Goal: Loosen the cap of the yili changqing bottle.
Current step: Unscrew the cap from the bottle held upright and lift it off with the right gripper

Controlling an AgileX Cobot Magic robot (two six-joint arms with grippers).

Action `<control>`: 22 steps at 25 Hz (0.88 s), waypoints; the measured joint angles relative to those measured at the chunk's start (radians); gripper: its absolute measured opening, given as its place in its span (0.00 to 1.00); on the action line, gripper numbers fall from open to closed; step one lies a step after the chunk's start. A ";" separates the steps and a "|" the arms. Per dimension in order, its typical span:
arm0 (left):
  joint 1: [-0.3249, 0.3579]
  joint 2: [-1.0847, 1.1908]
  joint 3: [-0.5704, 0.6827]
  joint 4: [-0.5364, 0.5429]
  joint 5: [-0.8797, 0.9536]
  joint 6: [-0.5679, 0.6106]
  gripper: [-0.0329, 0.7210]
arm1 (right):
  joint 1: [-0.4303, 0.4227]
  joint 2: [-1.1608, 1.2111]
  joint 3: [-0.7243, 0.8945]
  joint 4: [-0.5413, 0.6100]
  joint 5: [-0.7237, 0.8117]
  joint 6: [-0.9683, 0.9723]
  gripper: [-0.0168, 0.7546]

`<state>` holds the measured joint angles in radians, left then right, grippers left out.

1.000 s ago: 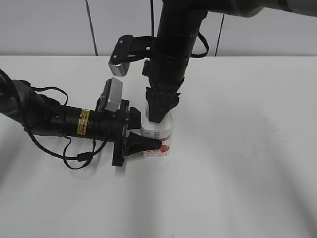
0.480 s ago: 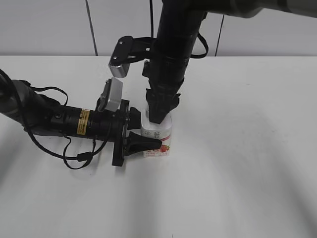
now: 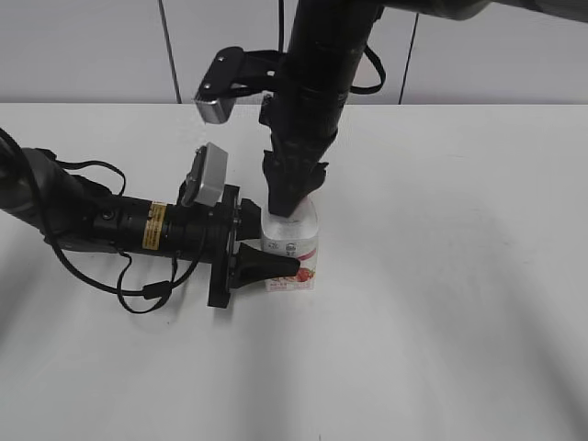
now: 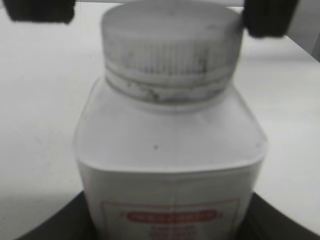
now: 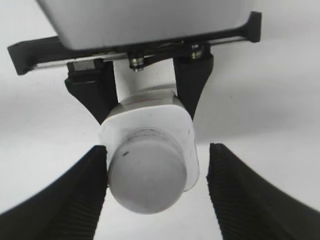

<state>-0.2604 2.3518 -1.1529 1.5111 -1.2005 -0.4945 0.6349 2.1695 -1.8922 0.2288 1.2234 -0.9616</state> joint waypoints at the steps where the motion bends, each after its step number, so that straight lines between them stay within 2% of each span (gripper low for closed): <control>1: 0.000 0.000 0.000 0.000 0.000 -0.002 0.53 | 0.000 0.000 -0.012 0.001 0.002 0.016 0.66; 7: 0.000 0.000 0.000 0.000 0.000 -0.002 0.53 | 0.000 0.000 -0.077 -0.009 0.001 0.183 0.66; 15: 0.000 0.000 0.000 0.000 0.000 -0.002 0.53 | 0.000 0.000 -0.084 -0.128 0.001 0.682 0.66; 18: 0.000 0.000 0.000 0.000 0.001 -0.002 0.53 | 0.000 0.000 -0.084 -0.109 0.001 0.808 0.66; 22: 0.000 0.000 0.000 0.000 0.002 -0.002 0.53 | 0.000 0.000 -0.084 -0.015 0.001 0.895 0.66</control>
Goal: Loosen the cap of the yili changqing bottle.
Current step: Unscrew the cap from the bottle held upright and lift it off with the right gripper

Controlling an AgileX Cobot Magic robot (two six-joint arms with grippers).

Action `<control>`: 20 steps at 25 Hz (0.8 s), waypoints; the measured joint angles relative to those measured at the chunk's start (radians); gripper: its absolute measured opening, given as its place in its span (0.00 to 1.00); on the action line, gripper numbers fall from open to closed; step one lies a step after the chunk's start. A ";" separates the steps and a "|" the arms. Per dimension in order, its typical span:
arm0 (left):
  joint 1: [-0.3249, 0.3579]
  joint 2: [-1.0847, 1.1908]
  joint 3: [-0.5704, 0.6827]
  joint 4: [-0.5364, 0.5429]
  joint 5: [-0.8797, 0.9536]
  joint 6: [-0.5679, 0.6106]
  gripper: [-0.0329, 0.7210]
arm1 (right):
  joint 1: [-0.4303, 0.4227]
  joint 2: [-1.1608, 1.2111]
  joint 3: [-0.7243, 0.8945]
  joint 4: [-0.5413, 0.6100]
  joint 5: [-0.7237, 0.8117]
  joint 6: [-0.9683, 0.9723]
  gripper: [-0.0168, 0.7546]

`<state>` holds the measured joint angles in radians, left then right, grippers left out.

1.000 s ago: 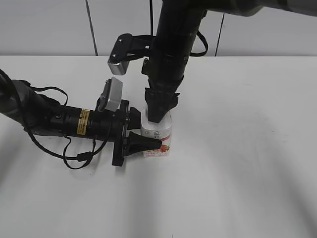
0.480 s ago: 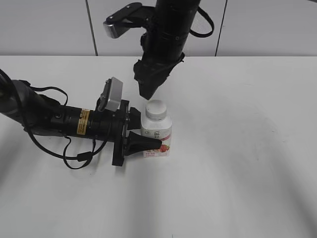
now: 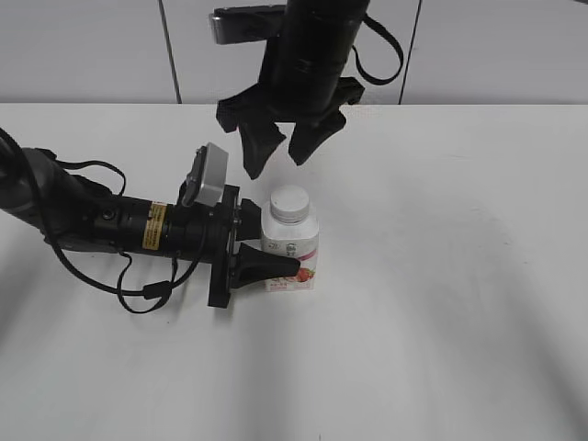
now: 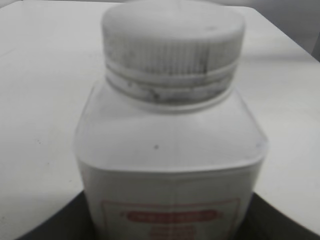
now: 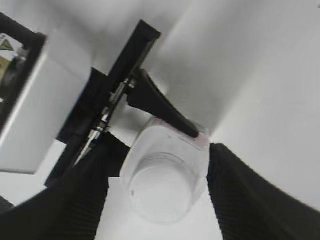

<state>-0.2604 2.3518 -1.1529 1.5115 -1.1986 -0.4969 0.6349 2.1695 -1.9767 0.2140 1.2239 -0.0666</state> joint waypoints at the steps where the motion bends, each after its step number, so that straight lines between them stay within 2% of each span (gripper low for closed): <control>1: 0.000 0.000 0.000 0.000 0.001 0.000 0.53 | 0.001 0.000 0.000 0.006 0.000 0.018 0.66; 6: 0.000 0.000 -0.001 0.002 0.001 -0.011 0.53 | 0.002 -0.012 0.030 -0.022 -0.001 0.113 0.66; 12: 0.000 0.000 -0.001 0.003 0.002 -0.016 0.53 | 0.002 -0.066 0.158 -0.026 0.000 0.230 0.66; 20: 0.000 0.000 -0.001 0.003 0.002 -0.016 0.53 | 0.002 -0.083 0.147 -0.013 0.000 0.361 0.66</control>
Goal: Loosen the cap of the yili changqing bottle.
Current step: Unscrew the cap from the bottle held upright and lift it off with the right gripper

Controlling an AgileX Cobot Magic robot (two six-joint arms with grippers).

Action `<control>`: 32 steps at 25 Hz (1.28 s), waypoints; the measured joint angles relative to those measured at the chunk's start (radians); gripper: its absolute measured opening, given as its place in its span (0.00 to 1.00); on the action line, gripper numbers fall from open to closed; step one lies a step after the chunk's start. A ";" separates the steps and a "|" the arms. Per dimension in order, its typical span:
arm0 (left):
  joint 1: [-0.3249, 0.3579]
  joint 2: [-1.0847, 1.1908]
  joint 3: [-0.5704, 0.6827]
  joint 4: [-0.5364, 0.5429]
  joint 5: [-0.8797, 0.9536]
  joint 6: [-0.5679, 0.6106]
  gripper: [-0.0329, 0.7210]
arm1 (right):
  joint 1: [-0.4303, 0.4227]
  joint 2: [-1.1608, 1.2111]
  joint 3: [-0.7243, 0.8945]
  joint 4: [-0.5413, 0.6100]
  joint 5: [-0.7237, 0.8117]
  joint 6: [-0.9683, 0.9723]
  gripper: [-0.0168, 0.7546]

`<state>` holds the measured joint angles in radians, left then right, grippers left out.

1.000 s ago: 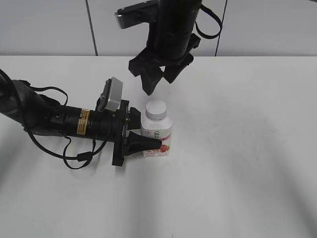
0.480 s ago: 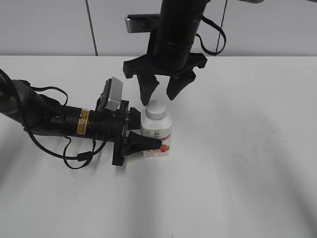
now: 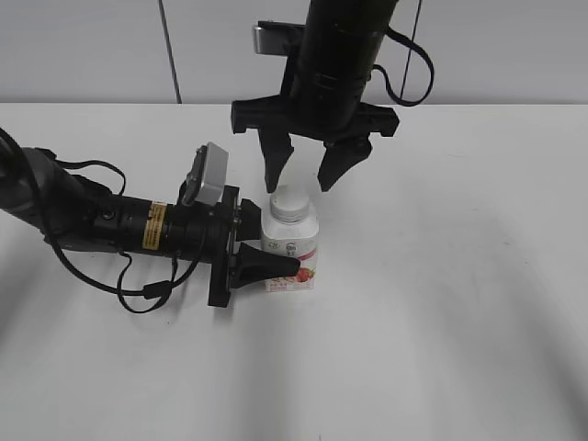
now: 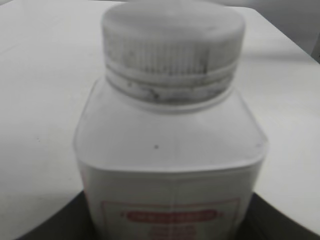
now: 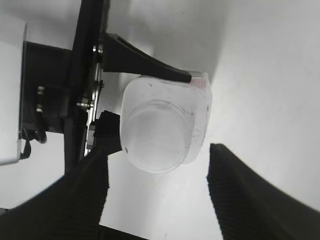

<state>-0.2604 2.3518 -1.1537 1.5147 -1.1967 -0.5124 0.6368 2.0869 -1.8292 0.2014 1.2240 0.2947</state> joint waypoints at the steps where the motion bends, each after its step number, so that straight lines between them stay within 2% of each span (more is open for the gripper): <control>1: 0.000 0.000 0.000 0.000 0.000 0.000 0.53 | 0.000 0.000 0.000 0.000 0.000 0.029 0.66; 11: 0.000 0.000 0.000 -0.002 0.000 0.000 0.53 | 0.000 0.000 0.000 0.000 -0.014 0.170 0.66; 18: 0.000 0.000 0.000 -0.002 0.000 0.000 0.53 | 0.000 0.000 0.000 0.000 -0.046 0.180 0.66; 32: 0.000 0.000 0.000 -0.003 0.000 0.000 0.53 | 0.000 0.050 0.000 0.014 -0.017 0.181 0.66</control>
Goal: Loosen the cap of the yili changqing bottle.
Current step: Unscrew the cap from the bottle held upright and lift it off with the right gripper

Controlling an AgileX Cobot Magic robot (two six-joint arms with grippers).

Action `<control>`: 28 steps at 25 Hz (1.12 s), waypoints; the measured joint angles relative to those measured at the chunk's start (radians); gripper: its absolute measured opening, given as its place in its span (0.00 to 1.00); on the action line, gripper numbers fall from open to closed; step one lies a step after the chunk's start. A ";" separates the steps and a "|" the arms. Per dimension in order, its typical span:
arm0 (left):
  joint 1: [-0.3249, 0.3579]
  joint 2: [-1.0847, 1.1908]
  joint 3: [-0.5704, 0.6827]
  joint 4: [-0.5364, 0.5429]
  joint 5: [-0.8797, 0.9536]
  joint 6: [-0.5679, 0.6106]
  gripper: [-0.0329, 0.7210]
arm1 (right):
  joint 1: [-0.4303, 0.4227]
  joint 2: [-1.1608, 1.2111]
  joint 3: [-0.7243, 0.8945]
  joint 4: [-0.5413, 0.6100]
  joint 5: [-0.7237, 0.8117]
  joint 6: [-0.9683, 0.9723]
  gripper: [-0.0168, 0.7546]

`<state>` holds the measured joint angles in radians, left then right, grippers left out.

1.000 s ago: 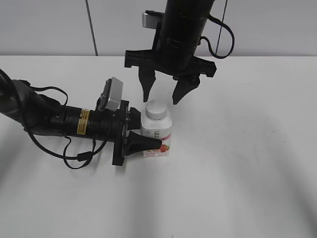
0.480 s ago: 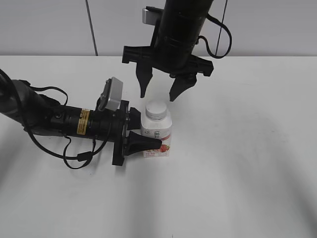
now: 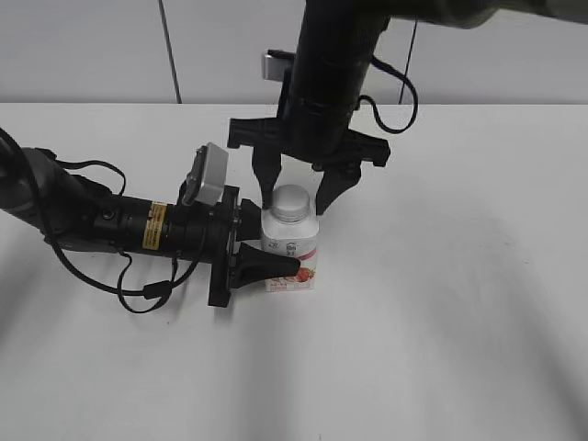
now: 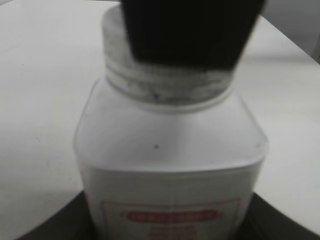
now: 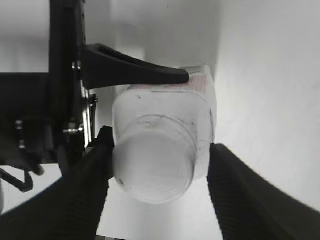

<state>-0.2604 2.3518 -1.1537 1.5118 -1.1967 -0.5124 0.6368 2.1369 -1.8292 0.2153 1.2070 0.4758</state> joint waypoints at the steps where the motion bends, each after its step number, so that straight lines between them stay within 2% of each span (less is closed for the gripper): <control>1: 0.000 0.000 0.000 0.000 0.000 0.000 0.53 | 0.000 0.011 0.000 0.002 0.001 0.000 0.66; 13: 0.000 0.000 0.000 -0.001 0.000 0.000 0.53 | 0.000 0.021 -0.012 0.017 0.001 0.000 0.66; 23: 0.000 0.000 0.000 -0.001 0.000 0.000 0.53 | 0.000 0.021 -0.012 0.019 0.008 -0.002 0.54; 28: 0.000 0.000 0.000 -0.001 0.000 0.000 0.53 | 0.000 0.021 -0.012 0.019 0.008 -0.057 0.54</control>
<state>-0.2604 2.3518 -1.1537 1.5107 -1.1967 -0.5124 0.6368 2.1578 -1.8409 0.2346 1.2152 0.4188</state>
